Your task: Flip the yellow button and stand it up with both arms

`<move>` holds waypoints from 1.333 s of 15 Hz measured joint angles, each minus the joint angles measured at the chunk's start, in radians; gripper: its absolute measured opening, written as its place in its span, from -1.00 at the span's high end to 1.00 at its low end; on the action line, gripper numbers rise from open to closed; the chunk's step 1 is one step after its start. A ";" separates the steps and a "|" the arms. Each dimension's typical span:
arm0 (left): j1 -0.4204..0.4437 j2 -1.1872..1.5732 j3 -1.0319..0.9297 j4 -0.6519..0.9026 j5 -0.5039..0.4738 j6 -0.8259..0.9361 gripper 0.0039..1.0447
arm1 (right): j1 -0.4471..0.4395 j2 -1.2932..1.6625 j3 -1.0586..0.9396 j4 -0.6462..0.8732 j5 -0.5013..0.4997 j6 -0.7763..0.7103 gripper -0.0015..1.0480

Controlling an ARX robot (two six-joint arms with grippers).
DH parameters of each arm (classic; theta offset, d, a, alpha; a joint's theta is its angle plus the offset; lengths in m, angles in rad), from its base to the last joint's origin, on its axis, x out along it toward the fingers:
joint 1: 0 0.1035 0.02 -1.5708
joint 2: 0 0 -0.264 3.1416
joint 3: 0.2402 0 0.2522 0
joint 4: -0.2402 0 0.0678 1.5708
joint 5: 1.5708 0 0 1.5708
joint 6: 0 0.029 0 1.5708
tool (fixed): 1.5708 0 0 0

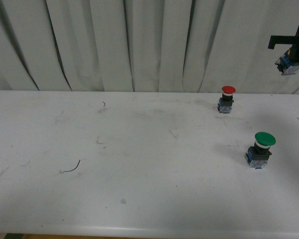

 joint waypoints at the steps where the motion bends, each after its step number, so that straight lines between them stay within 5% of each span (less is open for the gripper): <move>1: 0.000 0.000 0.000 0.000 0.000 0.000 -0.88 | -0.004 0.050 0.064 -0.057 0.003 0.003 0.31; 6: 0.000 0.000 0.000 0.000 0.000 0.000 -0.88 | 0.026 0.348 0.439 -0.419 0.023 0.046 0.31; 13: 0.000 0.000 0.000 0.000 0.000 0.000 -0.88 | 0.056 0.499 0.550 -0.542 0.147 0.140 0.31; 20: 0.000 0.000 0.000 0.000 0.000 0.000 -0.88 | 0.057 0.560 0.638 -0.621 0.159 0.174 0.31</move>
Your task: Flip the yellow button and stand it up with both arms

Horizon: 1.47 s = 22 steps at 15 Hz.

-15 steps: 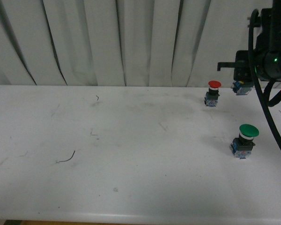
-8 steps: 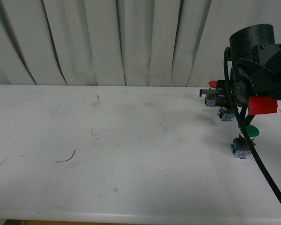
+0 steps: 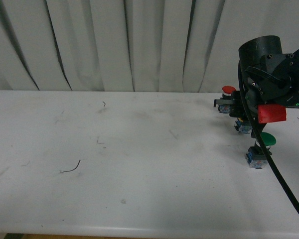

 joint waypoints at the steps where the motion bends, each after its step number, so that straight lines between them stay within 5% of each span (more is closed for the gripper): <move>1: 0.000 0.000 0.000 0.000 0.000 0.000 -0.88 | 0.001 0.002 0.002 0.001 -0.002 0.003 0.31; 16: 0.000 0.000 0.000 0.000 0.000 0.000 -0.88 | 0.014 0.034 0.024 0.008 0.019 -0.017 0.29; 21: 0.000 0.000 0.000 0.000 0.000 0.000 -0.88 | 0.014 0.034 0.024 0.014 0.019 -0.017 -0.84; 22: 0.000 0.000 0.000 0.000 0.000 0.000 -0.88 | 0.014 0.034 0.024 0.018 0.017 -0.016 -0.89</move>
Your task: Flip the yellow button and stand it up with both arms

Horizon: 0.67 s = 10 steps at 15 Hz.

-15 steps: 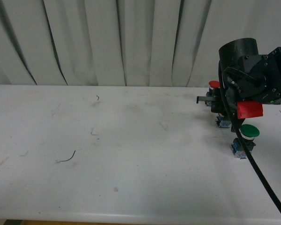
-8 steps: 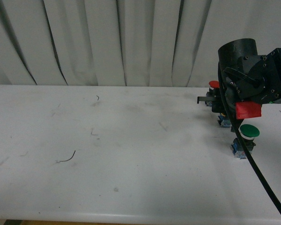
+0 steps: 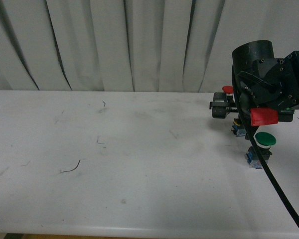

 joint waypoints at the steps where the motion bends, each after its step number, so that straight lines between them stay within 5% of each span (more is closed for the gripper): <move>1: 0.000 0.000 0.000 0.000 0.000 0.000 -0.88 | 0.000 -0.001 -0.003 0.008 -0.015 0.002 -0.87; 6: 0.000 0.000 0.000 0.000 0.000 0.000 -0.88 | -0.018 -0.236 -0.229 0.224 -0.121 -0.012 -0.88; 7: 0.000 0.000 0.000 0.000 0.000 0.000 -0.88 | -0.082 -0.538 -0.526 0.409 -0.228 -0.014 -0.88; 10: 0.000 0.000 0.000 0.000 0.000 0.000 -0.88 | -0.099 -0.962 -0.826 0.422 -0.370 0.010 -0.87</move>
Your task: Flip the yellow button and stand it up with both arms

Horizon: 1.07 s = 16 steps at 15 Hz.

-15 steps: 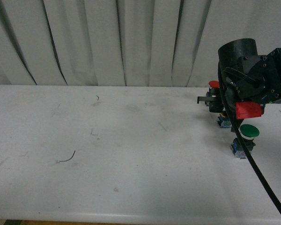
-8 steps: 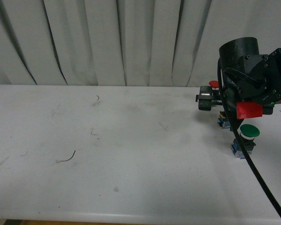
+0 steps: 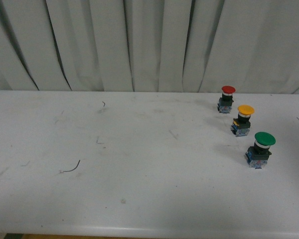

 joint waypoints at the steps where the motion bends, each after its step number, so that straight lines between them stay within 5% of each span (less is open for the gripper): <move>1: 0.000 0.000 0.000 0.000 0.000 0.000 -0.88 | 0.001 -0.080 -0.054 0.014 -0.001 -0.026 -0.77; 4: 0.000 0.000 0.000 0.000 0.000 0.000 -0.88 | 0.001 -0.218 -0.134 -0.039 0.001 -0.090 -0.56; 7: 0.000 0.000 0.000 0.000 0.000 0.000 -0.88 | 0.020 -0.712 -0.376 -0.350 0.024 -0.192 0.14; 10: 0.000 0.000 0.000 0.000 0.000 0.000 -0.88 | -0.068 -1.012 -0.500 -0.377 -0.071 -0.212 0.87; 16: 0.000 0.000 0.000 0.000 0.000 0.000 -0.88 | -0.105 -1.130 -0.655 -0.372 -0.102 -0.213 0.97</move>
